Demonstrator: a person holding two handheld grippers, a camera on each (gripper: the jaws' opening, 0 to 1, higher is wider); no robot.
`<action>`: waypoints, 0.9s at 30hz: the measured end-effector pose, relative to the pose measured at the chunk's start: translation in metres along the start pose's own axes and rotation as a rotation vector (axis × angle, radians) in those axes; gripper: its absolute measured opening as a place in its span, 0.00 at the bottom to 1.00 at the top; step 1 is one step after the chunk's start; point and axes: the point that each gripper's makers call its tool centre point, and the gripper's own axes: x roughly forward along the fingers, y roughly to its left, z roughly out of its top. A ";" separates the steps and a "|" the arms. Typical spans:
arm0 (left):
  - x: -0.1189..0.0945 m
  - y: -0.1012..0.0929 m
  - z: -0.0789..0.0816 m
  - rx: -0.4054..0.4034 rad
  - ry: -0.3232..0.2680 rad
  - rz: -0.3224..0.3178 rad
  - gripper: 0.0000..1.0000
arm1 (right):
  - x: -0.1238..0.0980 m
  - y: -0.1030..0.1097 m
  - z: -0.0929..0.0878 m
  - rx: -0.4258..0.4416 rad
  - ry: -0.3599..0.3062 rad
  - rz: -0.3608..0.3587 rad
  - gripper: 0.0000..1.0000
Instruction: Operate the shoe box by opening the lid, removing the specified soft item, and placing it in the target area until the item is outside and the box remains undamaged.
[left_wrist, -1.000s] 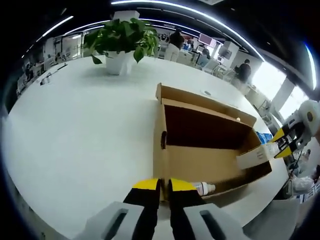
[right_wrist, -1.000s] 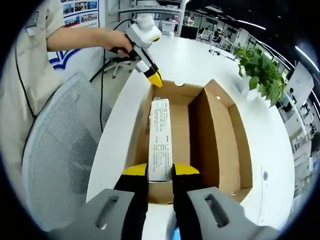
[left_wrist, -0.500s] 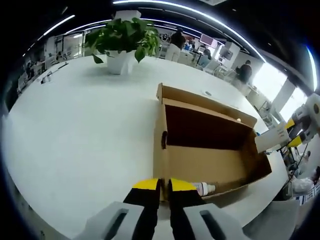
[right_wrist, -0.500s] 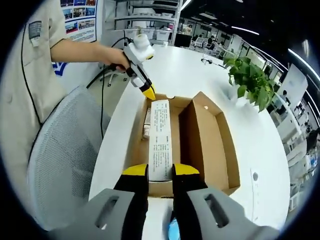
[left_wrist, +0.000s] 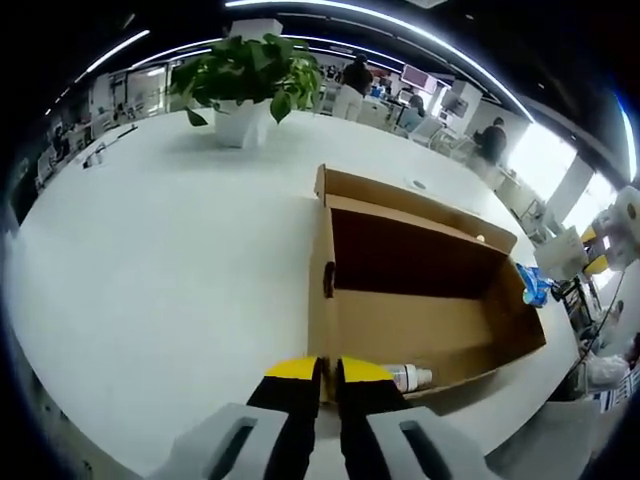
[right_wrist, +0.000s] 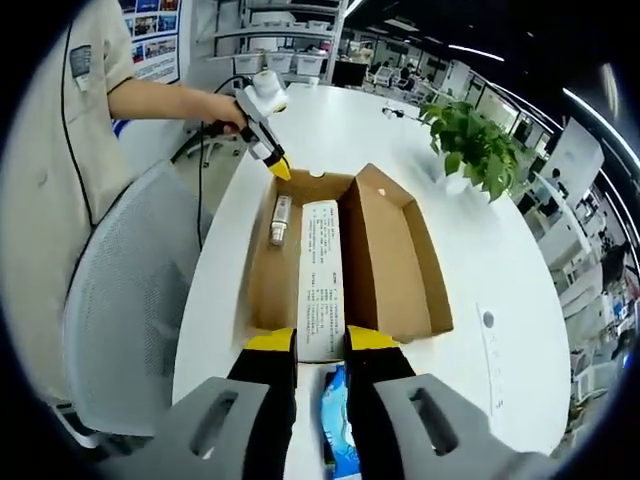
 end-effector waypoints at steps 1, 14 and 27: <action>0.000 0.000 0.000 -0.001 0.000 0.000 0.06 | -0.004 -0.002 -0.004 0.005 0.003 -0.004 0.15; 0.000 0.001 0.001 -0.007 -0.001 -0.002 0.06 | -0.035 -0.038 -0.048 0.024 0.059 -0.073 0.15; 0.000 0.000 0.001 -0.004 0.001 -0.005 0.06 | -0.055 -0.066 -0.106 0.051 0.158 -0.116 0.15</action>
